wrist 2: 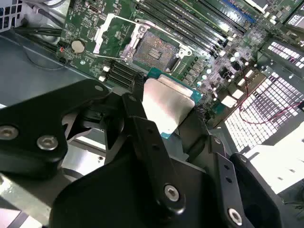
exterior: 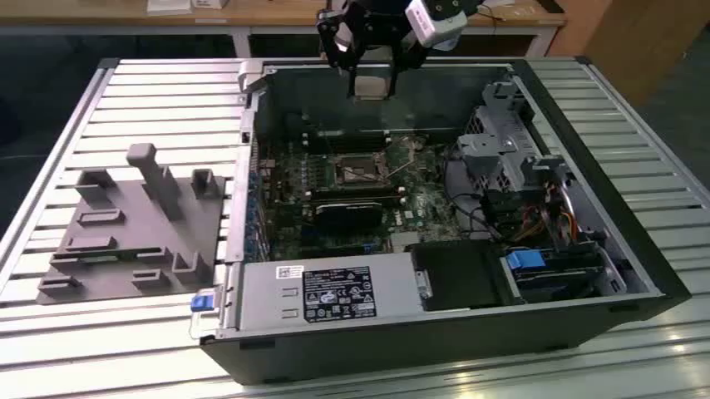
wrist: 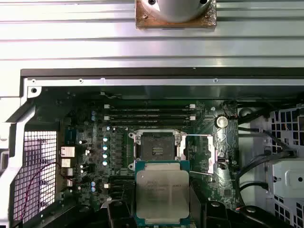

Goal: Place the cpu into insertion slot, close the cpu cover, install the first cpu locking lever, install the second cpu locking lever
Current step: 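Place the cpu into insertion slot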

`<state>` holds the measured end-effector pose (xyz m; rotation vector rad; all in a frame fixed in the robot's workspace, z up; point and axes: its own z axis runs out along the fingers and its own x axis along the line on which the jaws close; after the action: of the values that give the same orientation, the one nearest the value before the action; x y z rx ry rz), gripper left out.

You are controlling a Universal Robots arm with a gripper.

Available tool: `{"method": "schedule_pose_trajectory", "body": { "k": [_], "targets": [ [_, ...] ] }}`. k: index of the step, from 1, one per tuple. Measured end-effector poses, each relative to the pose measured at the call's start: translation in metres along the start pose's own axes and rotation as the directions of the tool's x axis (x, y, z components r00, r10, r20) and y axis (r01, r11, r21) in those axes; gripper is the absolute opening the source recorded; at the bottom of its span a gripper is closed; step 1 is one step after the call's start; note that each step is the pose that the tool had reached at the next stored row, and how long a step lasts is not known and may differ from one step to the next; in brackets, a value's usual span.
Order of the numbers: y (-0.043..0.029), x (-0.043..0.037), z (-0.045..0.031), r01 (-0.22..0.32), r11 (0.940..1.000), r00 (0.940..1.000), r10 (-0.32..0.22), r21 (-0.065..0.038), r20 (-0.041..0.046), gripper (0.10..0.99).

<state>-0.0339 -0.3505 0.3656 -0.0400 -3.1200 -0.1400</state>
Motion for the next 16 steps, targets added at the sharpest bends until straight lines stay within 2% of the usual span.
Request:
{"method": "schedule_pose_trajectory", "body": {
  "k": [7,16],
  "targets": [
    [0.0000,0.0000,0.0002,0.000,1.0000,1.0000,0.000,0.000,0.0000,0.541],
    [-0.0006,0.0029,0.0058,0.000,1.0000,1.0000,0.000,0.007,0.0022,0.541]
  ]
}}
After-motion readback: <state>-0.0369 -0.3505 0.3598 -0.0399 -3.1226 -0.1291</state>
